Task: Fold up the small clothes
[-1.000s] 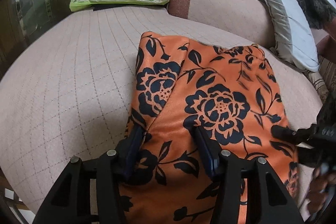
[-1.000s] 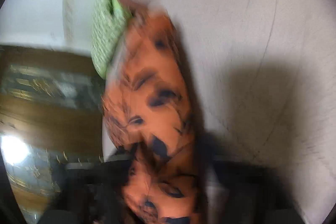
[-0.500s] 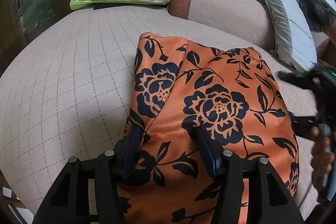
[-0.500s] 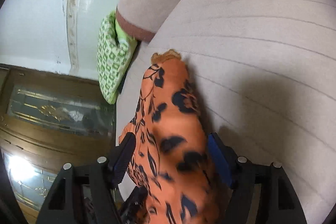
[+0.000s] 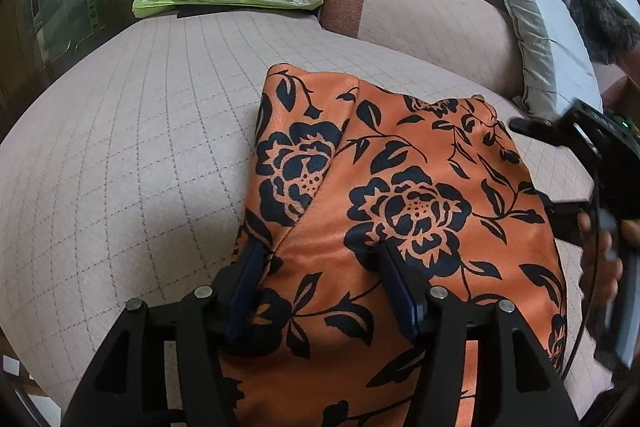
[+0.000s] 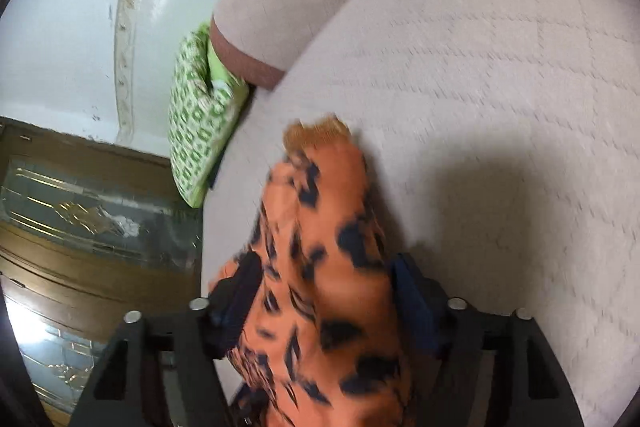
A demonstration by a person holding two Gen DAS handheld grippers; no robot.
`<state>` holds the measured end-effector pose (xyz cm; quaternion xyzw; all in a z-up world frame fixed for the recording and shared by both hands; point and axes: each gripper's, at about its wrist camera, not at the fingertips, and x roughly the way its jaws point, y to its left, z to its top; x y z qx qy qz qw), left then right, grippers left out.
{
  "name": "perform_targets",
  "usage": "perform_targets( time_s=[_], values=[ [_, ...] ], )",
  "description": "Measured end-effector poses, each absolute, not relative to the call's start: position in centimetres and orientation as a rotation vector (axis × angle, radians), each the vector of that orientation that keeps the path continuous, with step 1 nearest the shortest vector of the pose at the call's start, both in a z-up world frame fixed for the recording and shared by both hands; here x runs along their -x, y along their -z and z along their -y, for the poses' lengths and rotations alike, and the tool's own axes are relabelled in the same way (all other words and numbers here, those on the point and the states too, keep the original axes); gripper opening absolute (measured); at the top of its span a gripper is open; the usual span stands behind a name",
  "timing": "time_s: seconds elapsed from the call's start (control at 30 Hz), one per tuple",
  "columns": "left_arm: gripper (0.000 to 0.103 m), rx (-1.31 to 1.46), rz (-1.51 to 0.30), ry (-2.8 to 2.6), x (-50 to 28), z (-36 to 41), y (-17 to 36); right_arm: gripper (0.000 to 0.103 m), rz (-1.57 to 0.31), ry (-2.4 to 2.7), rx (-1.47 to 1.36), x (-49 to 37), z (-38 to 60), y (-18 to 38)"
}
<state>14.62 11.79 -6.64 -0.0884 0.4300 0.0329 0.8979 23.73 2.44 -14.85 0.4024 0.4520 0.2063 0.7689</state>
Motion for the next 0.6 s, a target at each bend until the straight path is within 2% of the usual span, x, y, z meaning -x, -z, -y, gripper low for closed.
perform_targets(
  time_s=[0.07, 0.13, 0.17, 0.2, 0.23, 0.27, 0.3, 0.37, 0.47, 0.6],
  values=[
    [0.061, 0.185, -0.886, -0.061, -14.7, -11.8, 6.6, 0.02, -1.082, -0.388, -0.717, -25.2, -3.6, 16.0],
    [0.062, 0.178, -0.883, -0.059, -14.7, -11.7, 6.5, 0.019, -1.09, -0.372, -0.746, -25.0, -3.3, 16.4],
    [0.063, 0.192, -0.881, -0.056, -14.7, -11.8, 6.5, 0.02, -1.076, -0.362, -0.737, -24.4, -3.2, 15.6],
    [0.064, 0.211, -0.879, -0.051, -14.7, -12.1, 6.4, 0.027, -1.064, -0.358, -0.724, -23.9, -3.3, 14.9],
    [0.064, 0.235, -0.873, -0.046, -14.6, -12.5, 6.2, 0.03, -1.055, -0.342, -0.702, -23.4, -3.3, 14.1],
    [0.064, 0.268, -0.86, -0.038, -14.5, -13.0, 6.0, 0.043, -1.043, -0.31, -0.659, -22.2, -3.4, 12.8],
    [0.064, 0.317, -0.834, -0.036, -14.1, -13.7, 5.5, 0.067, -1.024, -0.293, -0.631, -21.1, -3.4, 11.8],
    [0.065, 0.354, -0.782, -0.073, -13.3, -15.0, 4.5, 0.07, -0.931, -0.293, -0.548, -17.8, -4.2, 8.8],
    [0.072, 0.45, -0.724, -0.129, -11.5, -18.2, 3.4, 0.07, -0.906, -0.469, -0.483, -14.3, -7.3, 6.1],
    [0.077, 0.653, -0.778, 0.01, -9.8, -21.7, 3.8, 0.071, -0.951, -0.634, -0.367, -10.9, -11.4, 6.9]
  ],
)
